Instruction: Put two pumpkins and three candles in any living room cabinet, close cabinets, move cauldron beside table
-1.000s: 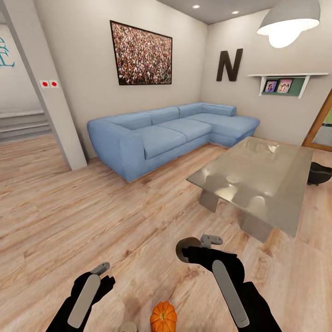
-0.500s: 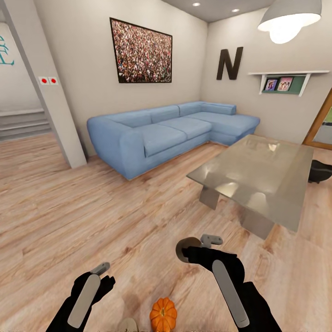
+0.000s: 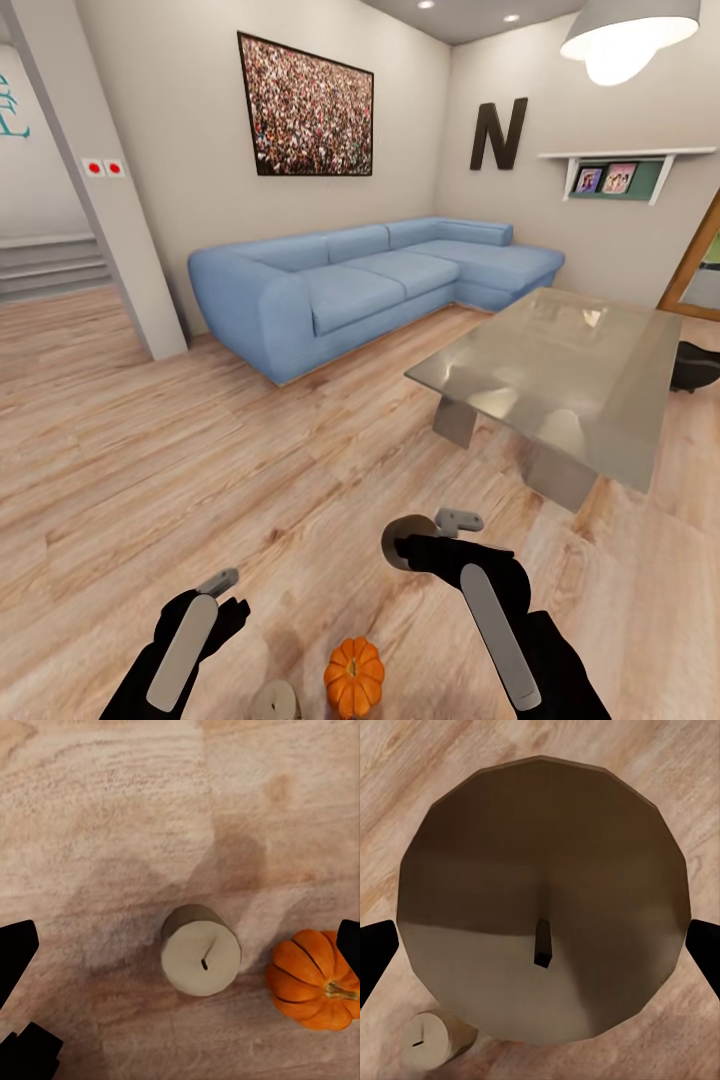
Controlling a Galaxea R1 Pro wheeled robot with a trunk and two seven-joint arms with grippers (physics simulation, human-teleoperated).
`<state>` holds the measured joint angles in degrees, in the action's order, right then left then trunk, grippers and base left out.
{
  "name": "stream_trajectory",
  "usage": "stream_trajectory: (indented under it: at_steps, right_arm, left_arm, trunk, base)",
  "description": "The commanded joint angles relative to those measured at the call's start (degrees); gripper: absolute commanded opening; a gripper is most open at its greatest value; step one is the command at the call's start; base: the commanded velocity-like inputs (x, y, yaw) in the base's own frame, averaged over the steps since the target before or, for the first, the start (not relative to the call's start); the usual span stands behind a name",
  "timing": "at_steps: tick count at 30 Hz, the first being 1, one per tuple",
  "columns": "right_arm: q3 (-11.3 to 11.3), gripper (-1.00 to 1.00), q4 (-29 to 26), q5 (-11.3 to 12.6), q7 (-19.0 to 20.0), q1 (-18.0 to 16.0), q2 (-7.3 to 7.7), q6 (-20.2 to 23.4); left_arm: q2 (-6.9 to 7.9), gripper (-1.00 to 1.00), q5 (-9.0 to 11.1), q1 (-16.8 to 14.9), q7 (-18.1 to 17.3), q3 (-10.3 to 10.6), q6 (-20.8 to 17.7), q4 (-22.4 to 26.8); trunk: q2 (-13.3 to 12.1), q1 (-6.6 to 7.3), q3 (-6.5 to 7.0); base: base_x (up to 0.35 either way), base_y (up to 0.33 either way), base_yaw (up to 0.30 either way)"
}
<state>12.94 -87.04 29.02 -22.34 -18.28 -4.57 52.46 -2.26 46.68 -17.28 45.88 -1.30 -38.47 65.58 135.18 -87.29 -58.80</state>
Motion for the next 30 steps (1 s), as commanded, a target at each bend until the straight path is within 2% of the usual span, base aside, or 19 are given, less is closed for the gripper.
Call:
stream_trajectory:
  at_steps: [1, 3, 8, 20, 23, 26, 30]
  right_arm:
    - [0.0, -1.0, -0.1, 0.6, -0.6, 0.0, 0.0, 0.1]
    - [0.0, -1.0, -0.1, 0.5, -0.6, -0.1, 0.01, 0.1]
    - [0.1, -1.0, -0.1, 0.6, -0.6, -0.1, -0.02, 0.1]
    - [0.1, -1.0, -0.1, 0.5, -0.6, -0.1, -0.01, 0.1]
    - [0.1, -1.0, -0.1, 0.5, -0.6, 0.0, 0.01, 0.1]
    - [0.1, -1.0, -0.1, 0.5, -0.6, 0.0, 0.0, 0.1]
    - [0.1, -1.0, -0.1, 0.5, -0.6, 0.0, 0.01, 0.1]
  left_arm:
    - [-0.03, 1.0, 0.5, 0.0, 0.5, -0.1, -0.1, 0.1]
    - [-0.07, 1.0, 0.5, 0.0, 0.5, 0.1, -0.1, 0.1]
    - [-0.14, 1.0, 0.6, 0.0, 0.5, 2.0, 0.0, 0.1]
    - [-0.61, 1.0, 0.6, 0.0, 0.5, 2.4, 0.0, 0.1]
    - [-0.98, 1.0, 0.5, 0.0, 0.5, 2.6, 0.0, 0.1]
    - [-1.13, 1.0, 0.4, 0.0, 0.5, 4.2, 0.0, 0.0]
    - [-1.16, 1.0, 0.5, 0.0, 0.5, 4.8, 0.1, 0.0]
  trunk:
    - [0.4, -0.21, -0.24]
    - [1.2, -0.65, -0.6]
    - [3.2, -1.75, -1.49]
    - [8.1, -4.39, -3.65]
    - [8.1, -4.46, -4.31]
    - [8.1, -4.54, -4.98]
    - [8.2, -4.64, -5.86]
  base:
    - [0.0, 0.0, 0.0]
    - [0.0, 0.0, 0.0]
    - [0.0, 0.0, 0.0]
    - [0.0, 0.0, 0.0]
    - [0.0, 0.0, 0.0]
    - [0.0, 0.0, 0.0]
    - [0.0, 0.0, 0.0]
